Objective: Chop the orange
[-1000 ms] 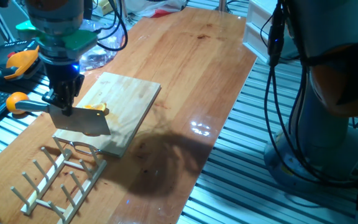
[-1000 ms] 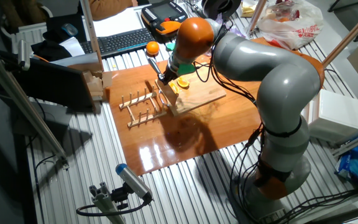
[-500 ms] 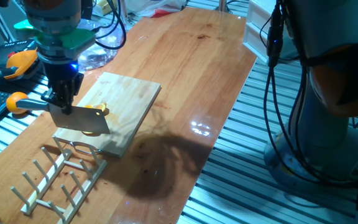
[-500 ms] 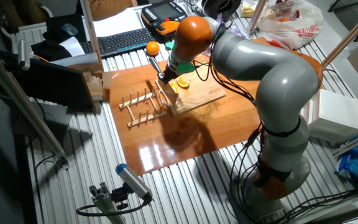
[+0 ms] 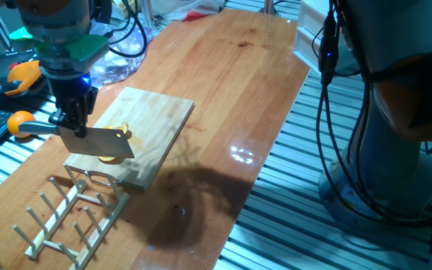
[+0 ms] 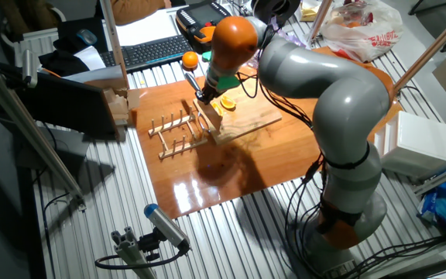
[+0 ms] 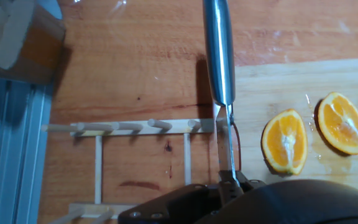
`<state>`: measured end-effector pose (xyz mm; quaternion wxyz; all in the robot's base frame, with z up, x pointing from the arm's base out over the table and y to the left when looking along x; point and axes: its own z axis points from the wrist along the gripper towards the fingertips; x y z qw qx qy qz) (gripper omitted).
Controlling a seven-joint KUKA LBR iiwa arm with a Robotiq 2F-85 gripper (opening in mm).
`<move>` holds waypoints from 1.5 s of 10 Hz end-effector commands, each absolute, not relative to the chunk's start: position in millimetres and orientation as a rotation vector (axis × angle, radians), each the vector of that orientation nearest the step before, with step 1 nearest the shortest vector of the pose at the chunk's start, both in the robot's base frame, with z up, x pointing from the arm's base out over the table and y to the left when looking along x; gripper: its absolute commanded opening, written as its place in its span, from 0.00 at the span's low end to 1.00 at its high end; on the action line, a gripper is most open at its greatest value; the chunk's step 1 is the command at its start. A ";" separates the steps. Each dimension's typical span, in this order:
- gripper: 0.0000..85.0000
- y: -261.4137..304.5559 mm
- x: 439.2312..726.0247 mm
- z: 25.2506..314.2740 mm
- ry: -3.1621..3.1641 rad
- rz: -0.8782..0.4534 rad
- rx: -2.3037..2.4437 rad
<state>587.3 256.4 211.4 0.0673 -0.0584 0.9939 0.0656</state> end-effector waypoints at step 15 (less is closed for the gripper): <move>0.00 285.7 577.2 199.7 2.952 0.310 -0.077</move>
